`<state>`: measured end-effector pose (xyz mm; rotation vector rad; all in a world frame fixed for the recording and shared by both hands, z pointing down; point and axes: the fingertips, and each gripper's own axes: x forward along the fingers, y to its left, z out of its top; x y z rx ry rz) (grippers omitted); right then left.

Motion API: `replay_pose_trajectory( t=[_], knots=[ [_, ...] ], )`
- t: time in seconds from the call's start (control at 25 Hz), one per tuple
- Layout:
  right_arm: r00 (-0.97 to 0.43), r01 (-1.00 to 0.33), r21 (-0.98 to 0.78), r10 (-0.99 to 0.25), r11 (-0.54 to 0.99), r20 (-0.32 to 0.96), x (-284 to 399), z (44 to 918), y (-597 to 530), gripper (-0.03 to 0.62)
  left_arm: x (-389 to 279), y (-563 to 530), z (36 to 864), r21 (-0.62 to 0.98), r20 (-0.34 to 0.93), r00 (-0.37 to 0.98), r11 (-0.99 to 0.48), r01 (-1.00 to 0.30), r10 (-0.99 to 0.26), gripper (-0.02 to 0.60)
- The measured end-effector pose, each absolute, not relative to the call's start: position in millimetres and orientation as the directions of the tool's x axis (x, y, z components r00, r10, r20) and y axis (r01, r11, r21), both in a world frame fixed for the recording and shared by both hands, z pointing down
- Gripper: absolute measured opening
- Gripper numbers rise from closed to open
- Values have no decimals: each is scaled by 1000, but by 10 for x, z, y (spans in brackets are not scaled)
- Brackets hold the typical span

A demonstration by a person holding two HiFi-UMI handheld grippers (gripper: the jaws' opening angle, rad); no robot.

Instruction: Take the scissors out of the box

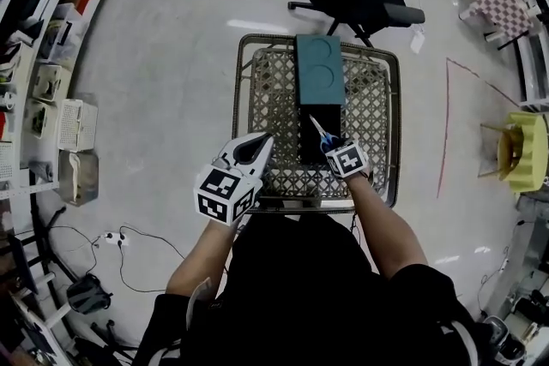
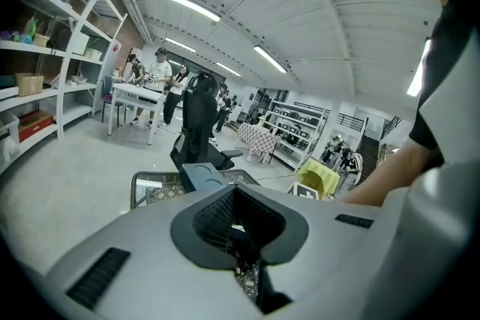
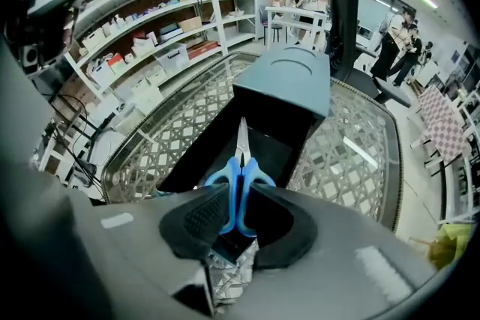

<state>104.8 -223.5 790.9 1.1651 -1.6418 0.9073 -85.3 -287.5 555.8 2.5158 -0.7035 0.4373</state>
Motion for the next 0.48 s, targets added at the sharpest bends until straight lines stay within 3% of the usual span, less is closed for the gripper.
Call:
replay_pose_trajectory(
  t=[0.48],
  knots=[
    [-290,-937,-155,-446,314,847,1372,7453,-2522,97,-561,-3004,5192,273,392,764,-729,-628,-512,6]
  ],
)
